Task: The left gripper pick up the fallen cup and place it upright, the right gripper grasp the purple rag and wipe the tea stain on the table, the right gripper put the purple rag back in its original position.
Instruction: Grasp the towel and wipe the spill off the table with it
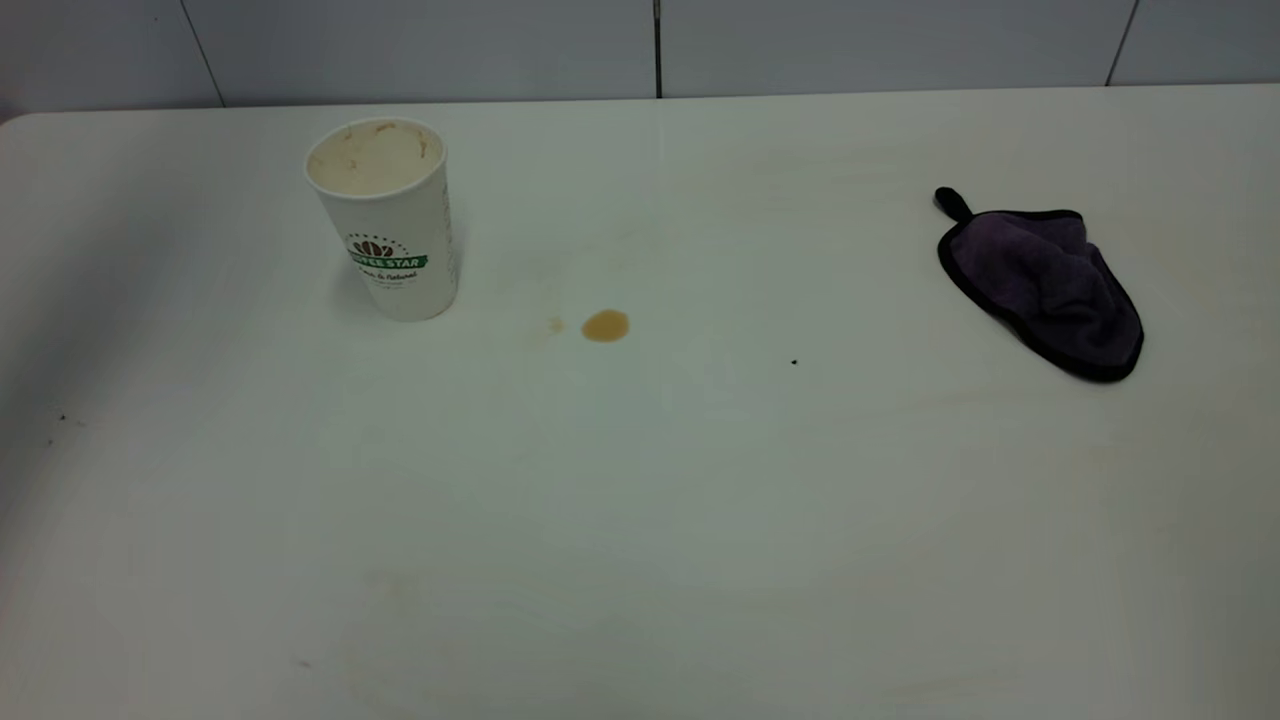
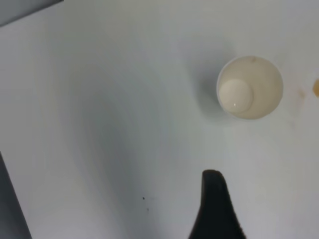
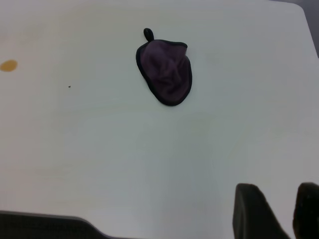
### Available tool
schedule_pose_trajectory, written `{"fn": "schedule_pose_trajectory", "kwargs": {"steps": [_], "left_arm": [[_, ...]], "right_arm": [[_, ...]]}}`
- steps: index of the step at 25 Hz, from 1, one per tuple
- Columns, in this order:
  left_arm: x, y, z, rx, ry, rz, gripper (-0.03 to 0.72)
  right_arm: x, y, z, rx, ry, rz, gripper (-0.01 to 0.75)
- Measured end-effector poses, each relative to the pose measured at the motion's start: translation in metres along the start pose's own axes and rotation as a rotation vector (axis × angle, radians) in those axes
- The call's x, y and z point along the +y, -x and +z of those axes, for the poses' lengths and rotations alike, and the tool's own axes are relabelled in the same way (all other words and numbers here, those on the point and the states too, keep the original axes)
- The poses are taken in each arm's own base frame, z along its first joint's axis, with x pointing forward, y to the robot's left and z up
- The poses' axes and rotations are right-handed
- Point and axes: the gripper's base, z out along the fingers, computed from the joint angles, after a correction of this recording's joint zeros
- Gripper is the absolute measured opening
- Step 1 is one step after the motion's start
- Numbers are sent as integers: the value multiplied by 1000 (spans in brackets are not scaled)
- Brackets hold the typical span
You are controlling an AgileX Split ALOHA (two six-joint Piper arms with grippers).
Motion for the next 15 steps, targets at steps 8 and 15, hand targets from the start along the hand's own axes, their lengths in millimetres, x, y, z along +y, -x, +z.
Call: {"fn": "schedule_pose_trajectory", "kwargs": {"steps": [8,15], "left_arm": [[-4,-38,-66,-78,83,-52,564],[-21,-107,-107,-100,87,-83,564]], "right_arm": [[0,0,0,0,0,0,239],[0,0,0,0,0,0,239]]}}
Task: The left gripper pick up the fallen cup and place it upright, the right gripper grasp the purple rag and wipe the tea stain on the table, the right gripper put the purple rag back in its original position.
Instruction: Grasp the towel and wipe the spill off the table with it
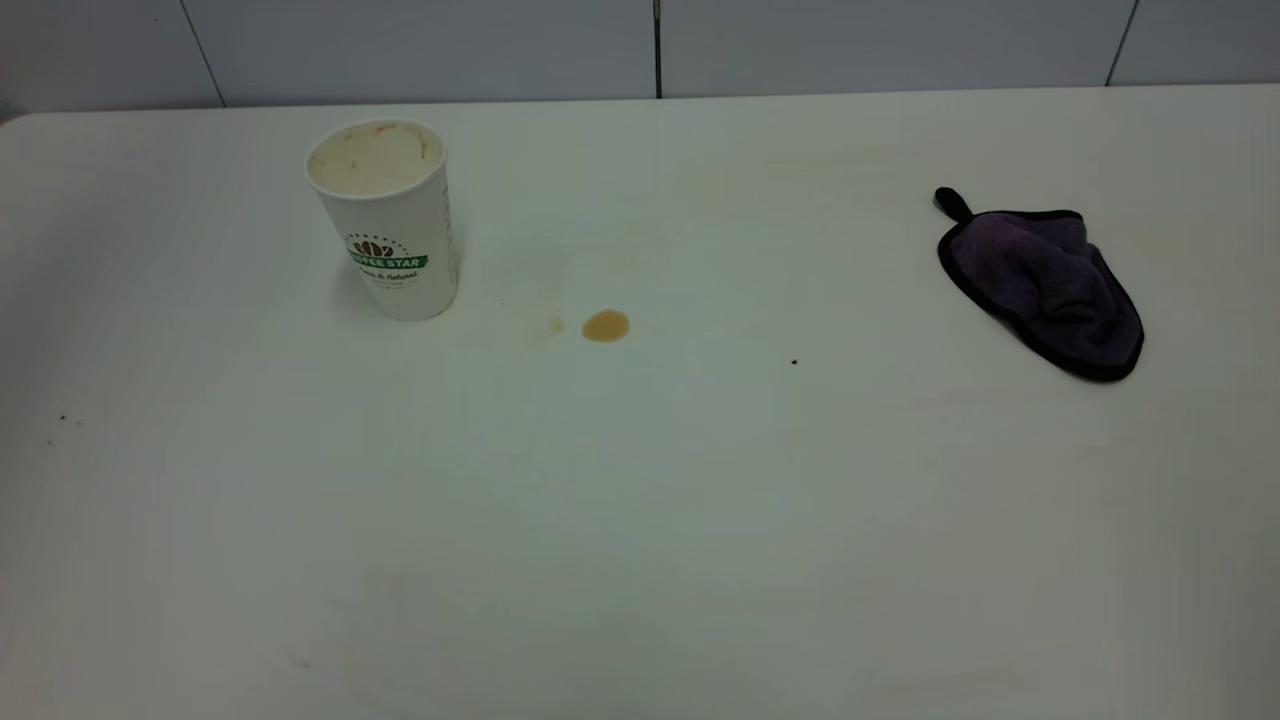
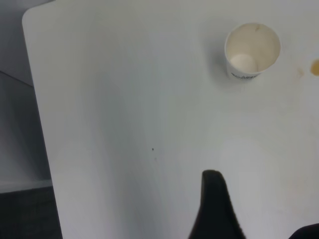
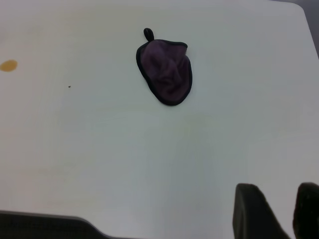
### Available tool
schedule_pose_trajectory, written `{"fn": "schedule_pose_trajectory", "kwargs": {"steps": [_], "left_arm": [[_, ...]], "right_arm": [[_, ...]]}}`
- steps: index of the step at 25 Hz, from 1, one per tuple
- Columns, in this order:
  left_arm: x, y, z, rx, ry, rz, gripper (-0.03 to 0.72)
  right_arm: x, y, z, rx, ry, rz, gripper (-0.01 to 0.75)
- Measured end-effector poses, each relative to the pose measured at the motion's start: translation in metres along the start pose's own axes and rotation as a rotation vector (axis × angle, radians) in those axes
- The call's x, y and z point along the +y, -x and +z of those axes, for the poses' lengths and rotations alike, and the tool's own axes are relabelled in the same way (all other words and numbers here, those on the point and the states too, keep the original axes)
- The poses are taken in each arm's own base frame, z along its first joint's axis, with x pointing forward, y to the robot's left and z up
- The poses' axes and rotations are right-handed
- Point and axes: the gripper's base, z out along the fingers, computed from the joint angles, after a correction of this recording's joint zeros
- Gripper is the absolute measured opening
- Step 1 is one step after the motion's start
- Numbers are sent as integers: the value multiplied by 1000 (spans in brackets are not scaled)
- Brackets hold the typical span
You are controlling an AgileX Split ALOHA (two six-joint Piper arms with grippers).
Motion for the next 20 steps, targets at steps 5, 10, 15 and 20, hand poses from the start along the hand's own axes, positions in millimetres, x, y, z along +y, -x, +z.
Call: {"fn": "schedule_pose_trajectory", "kwargs": {"steps": [5,10,15,20], "left_arm": [[-5,-43,-36,-71,12,-5,564],[-9,-83,-81,-211,34,-16,564],[-18,-142,-99,-297,39,-77,564],[-28,-198,-81,-295,36,-93,564]], "right_arm": [[0,0,0,0,0,0,239],[0,0,0,0,0,0,239],[0,0,0,0,0,0,239],[0,0,0,0,0,0,239]]}}
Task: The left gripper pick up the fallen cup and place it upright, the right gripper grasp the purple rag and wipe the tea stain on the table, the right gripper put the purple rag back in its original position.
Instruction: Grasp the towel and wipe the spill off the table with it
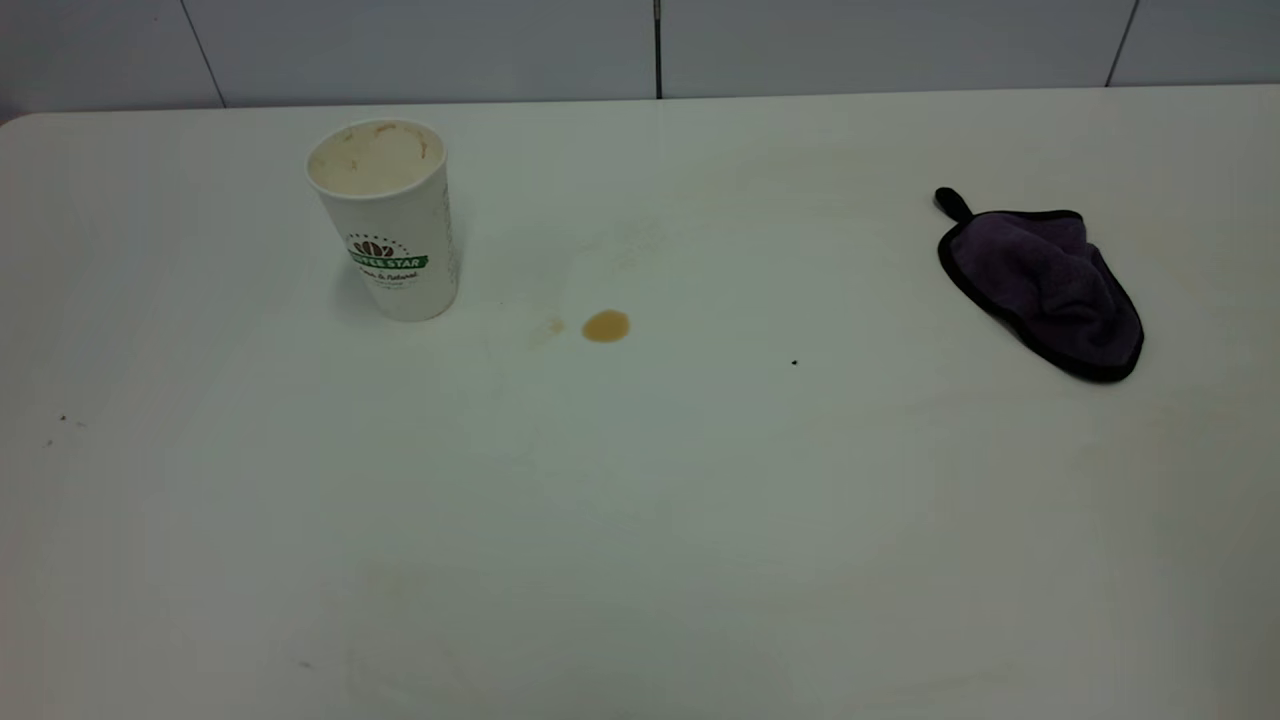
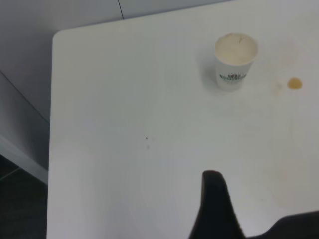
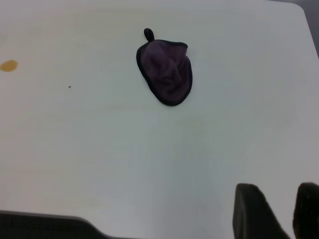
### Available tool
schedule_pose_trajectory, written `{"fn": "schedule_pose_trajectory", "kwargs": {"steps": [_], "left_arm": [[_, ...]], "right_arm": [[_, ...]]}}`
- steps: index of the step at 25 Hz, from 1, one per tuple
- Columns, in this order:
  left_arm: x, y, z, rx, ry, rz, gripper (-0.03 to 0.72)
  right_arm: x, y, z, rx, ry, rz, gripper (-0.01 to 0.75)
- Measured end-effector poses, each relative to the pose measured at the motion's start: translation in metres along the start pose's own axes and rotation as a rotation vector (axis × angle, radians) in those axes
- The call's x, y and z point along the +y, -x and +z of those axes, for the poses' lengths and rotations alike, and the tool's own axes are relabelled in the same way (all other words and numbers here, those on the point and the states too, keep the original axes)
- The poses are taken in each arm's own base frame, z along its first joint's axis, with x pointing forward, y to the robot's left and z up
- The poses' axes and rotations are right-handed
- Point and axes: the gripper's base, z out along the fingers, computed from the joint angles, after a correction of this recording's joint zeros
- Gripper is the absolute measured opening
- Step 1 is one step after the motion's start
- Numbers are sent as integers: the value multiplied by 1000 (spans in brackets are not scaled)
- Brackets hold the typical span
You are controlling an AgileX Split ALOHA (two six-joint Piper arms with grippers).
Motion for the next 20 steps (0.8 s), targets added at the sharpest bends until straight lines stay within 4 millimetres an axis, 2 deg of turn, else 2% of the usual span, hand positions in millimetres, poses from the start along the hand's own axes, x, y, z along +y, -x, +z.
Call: {"fn": "schedule_pose_trajectory", "kwargs": {"steps": [6,11,14,20], "left_arm": [[-7,-55,31,98,-11,3,564],[-12,-91,53,147,-5,-32,564],[-13,-104,57,125,37,-86,564],[-16,-113,48,36,93,-158,564]], "right_arm": [[0,0,0,0,0,0,239],[0,0,0,0,0,0,239],[0,0,0,0,0,0,239],[0,0,0,0,0,0,239]]}}
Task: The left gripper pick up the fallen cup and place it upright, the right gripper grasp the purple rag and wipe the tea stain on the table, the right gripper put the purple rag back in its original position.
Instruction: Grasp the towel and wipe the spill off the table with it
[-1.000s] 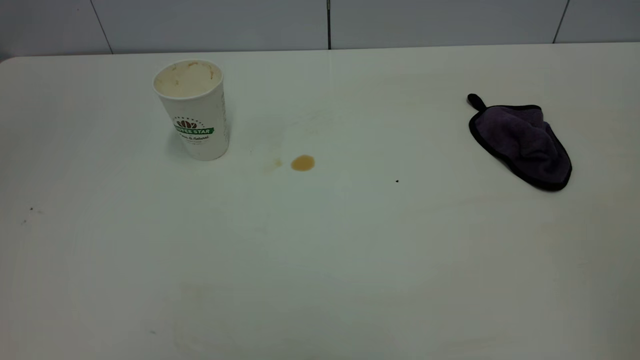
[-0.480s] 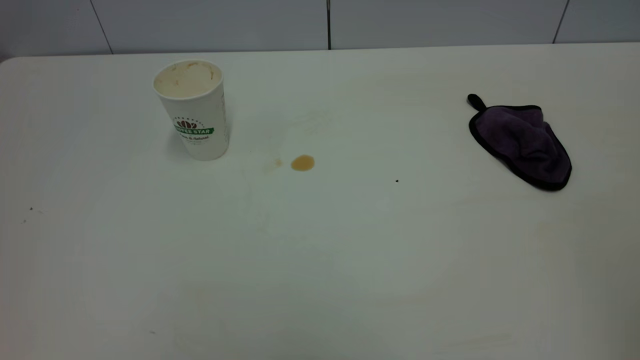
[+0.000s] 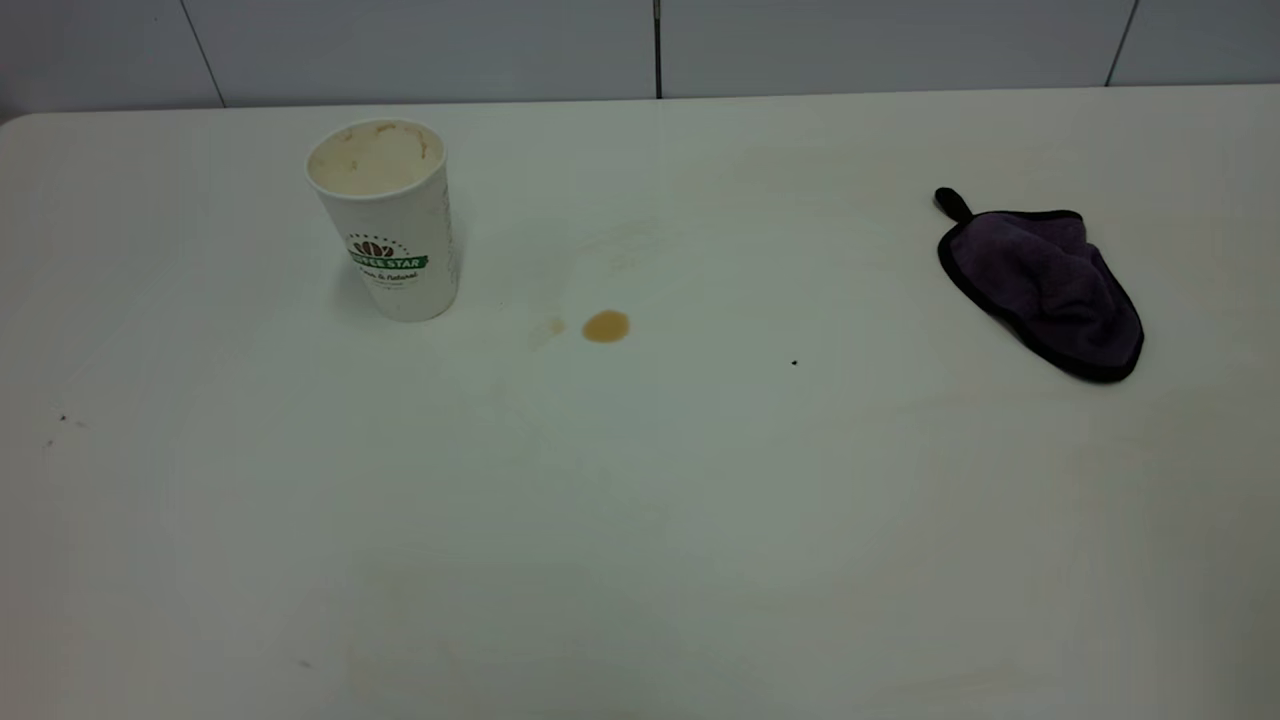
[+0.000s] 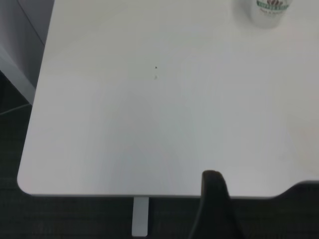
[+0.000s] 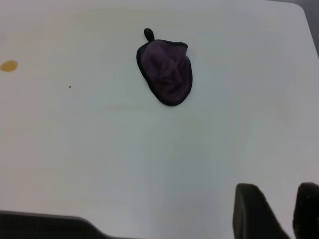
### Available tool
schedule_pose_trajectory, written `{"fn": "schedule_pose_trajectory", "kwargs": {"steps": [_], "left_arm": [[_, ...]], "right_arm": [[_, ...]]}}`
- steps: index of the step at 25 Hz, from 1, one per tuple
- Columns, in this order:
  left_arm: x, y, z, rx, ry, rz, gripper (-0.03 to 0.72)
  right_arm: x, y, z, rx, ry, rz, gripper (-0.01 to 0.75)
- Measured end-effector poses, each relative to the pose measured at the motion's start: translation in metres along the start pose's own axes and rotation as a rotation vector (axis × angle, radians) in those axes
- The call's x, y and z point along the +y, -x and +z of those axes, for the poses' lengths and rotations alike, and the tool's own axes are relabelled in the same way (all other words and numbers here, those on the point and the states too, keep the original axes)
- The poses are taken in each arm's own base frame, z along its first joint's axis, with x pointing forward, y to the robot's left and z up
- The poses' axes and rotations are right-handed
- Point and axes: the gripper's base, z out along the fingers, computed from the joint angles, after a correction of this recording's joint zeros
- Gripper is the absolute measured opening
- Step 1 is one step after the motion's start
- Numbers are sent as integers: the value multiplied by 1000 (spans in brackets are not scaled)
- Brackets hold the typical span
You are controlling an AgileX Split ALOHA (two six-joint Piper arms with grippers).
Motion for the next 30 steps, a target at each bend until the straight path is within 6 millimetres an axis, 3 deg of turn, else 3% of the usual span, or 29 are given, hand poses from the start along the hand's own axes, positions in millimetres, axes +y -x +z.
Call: {"fn": "schedule_pose_trajectory", "kwargs": {"steps": [30], "left_arm": [[0,-9,4,-6,11,-9,564]], "right_arm": [[0,0,0,0,-1,0,239]]}}
